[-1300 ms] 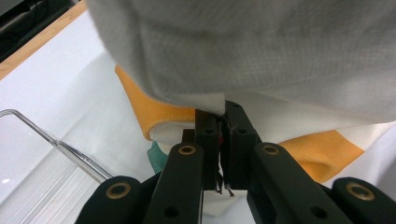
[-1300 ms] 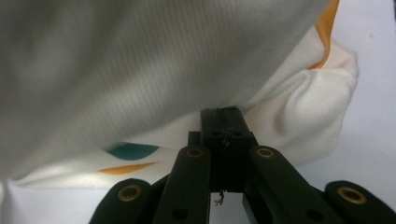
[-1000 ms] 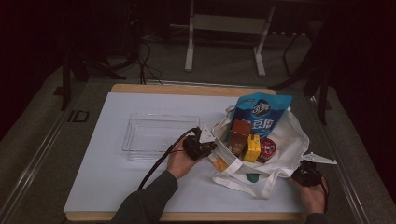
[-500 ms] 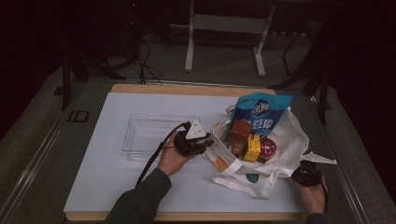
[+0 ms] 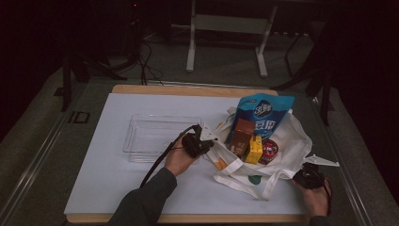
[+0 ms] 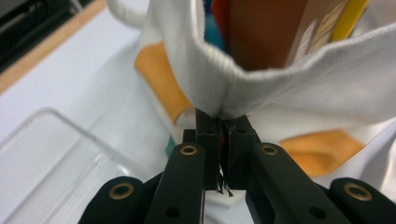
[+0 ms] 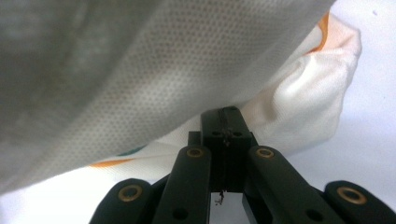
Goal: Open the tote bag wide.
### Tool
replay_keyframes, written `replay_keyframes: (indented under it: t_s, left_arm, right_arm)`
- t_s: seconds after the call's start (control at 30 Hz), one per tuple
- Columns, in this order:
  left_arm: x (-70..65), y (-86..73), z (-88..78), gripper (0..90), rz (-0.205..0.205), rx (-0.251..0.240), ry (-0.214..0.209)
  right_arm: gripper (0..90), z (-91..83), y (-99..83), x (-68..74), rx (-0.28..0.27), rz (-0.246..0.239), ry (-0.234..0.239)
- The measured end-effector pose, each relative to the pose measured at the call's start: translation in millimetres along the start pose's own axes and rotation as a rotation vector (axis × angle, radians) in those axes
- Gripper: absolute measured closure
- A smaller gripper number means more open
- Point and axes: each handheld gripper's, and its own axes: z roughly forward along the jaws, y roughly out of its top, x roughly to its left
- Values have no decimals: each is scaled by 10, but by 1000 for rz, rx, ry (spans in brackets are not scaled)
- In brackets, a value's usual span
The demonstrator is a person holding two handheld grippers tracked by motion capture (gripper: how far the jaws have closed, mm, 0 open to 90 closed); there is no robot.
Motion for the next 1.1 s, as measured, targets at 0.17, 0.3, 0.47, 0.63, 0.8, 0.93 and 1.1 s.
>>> replay_keyframes:
  t_s: [0.17,0.3,0.47,0.63,0.8,0.93,1.1]
  left_arm:
    - [0,5,-6,870,-7,-1,-1]
    - [11,4,-26,867,-14,-9,-8]
    - [7,14,-41,865,-17,-16,-7]
    - [11,15,-50,863,-22,-22,-8]
    - [29,19,-56,863,-30,-21,-5]
    - [54,20,-61,864,-49,-20,-2]
    - [70,19,-59,865,-61,-22,-4]
  right_arm:
    - [900,-3,-11,-9,-3,14,5]
    - [863,-85,-12,-17,-26,11,4]
    - [821,-255,24,-53,-72,22,-10]
    - [778,-417,102,-53,-118,19,-17]
    - [741,-532,163,-14,-144,5,-18]
    - [724,-604,195,12,-159,-7,-23]
    - [695,-729,241,33,-203,-3,-13]
